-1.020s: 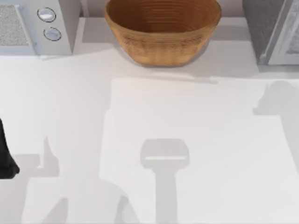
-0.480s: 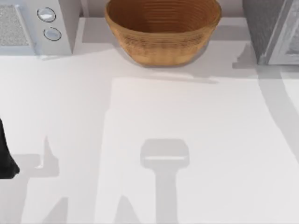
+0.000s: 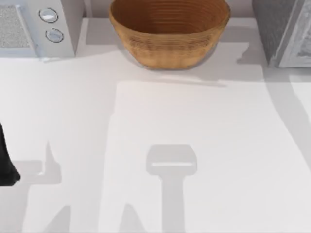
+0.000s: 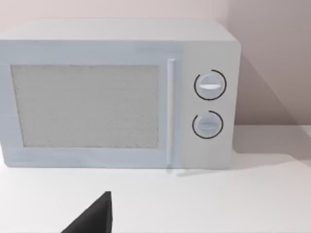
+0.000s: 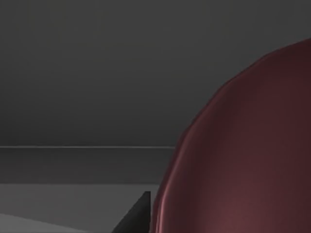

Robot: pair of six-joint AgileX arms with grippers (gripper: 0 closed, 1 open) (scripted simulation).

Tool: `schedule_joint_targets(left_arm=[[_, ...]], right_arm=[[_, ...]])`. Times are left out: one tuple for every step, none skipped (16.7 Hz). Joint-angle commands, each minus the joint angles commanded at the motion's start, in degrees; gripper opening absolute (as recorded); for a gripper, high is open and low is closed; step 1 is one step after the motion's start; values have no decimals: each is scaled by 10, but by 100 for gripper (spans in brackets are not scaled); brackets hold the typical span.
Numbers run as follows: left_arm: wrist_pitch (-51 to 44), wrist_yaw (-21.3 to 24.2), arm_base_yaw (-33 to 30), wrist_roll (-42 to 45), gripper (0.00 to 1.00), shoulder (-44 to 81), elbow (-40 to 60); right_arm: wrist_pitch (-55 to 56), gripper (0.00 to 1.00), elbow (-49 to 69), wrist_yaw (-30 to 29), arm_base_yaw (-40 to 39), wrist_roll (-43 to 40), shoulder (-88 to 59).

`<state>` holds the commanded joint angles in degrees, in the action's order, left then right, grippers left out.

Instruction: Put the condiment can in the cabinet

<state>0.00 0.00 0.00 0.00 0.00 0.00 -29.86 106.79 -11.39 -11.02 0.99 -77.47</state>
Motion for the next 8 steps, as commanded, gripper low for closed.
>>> schedule_joint_targets(left_arm=[[0,0,0,0,100,0,0],[0,0,0,0,100,0,0],[0,0,0,0,100,0,0],[0,0,0,0,100,0,0],[0,0,0,0,100,0,0],[0,0,0,0,100,0,0],[0,0,0,0,100,0,0],[0,0,0,0,100,0,0]], right_arm=[[1,0,-2,1,2,1,2],[1,0,-1,1,3,1,0],[3,0,7,3,4,1,-8],[6,0,20,5,7,1,-21],[9,0,40,7,11,1,-41],[12,0,65,10,16,0,-67],[16,0,92,13,20,0,-99],[20,0,120,18,25,0,-136]])
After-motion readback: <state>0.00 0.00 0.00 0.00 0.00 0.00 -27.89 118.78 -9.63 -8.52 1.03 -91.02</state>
